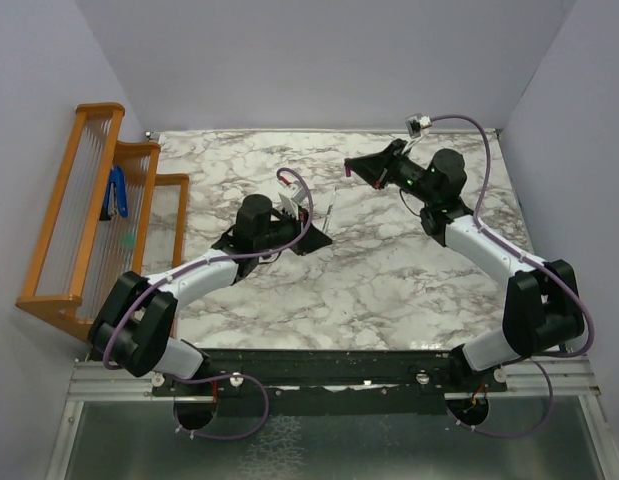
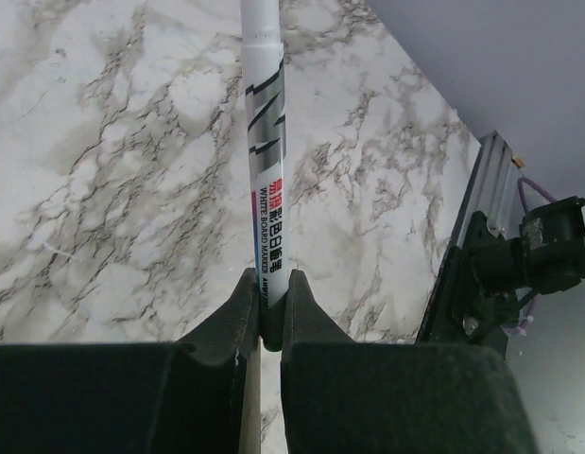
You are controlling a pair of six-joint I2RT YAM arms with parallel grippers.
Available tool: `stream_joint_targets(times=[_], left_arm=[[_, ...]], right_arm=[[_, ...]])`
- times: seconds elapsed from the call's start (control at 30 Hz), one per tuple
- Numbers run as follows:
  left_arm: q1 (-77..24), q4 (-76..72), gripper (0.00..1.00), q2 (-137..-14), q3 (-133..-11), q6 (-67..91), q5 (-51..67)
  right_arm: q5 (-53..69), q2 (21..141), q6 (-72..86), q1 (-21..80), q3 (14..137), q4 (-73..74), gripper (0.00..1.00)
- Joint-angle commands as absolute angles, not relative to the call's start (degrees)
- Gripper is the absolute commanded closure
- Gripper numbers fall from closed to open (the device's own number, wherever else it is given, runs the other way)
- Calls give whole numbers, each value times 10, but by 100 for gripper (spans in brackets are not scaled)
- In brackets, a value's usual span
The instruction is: Insert the pens into the pen caps
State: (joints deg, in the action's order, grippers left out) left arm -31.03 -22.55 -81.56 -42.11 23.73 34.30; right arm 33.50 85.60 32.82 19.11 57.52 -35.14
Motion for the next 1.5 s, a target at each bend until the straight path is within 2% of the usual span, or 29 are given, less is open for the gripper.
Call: stream_joint_targets(times=[0.0,0.83,1.47], left_arm=[[-329,-287,100,-801,-438,247,362],[-340,-295,100,-798,-458,244,345],[-340,-295,100,-804,-471,240,344]], right_arm=[[370,857,378,202,588,-406,100],[374,811,359,208,593,-352,100],[373,827,361,221,594,-356,99]])
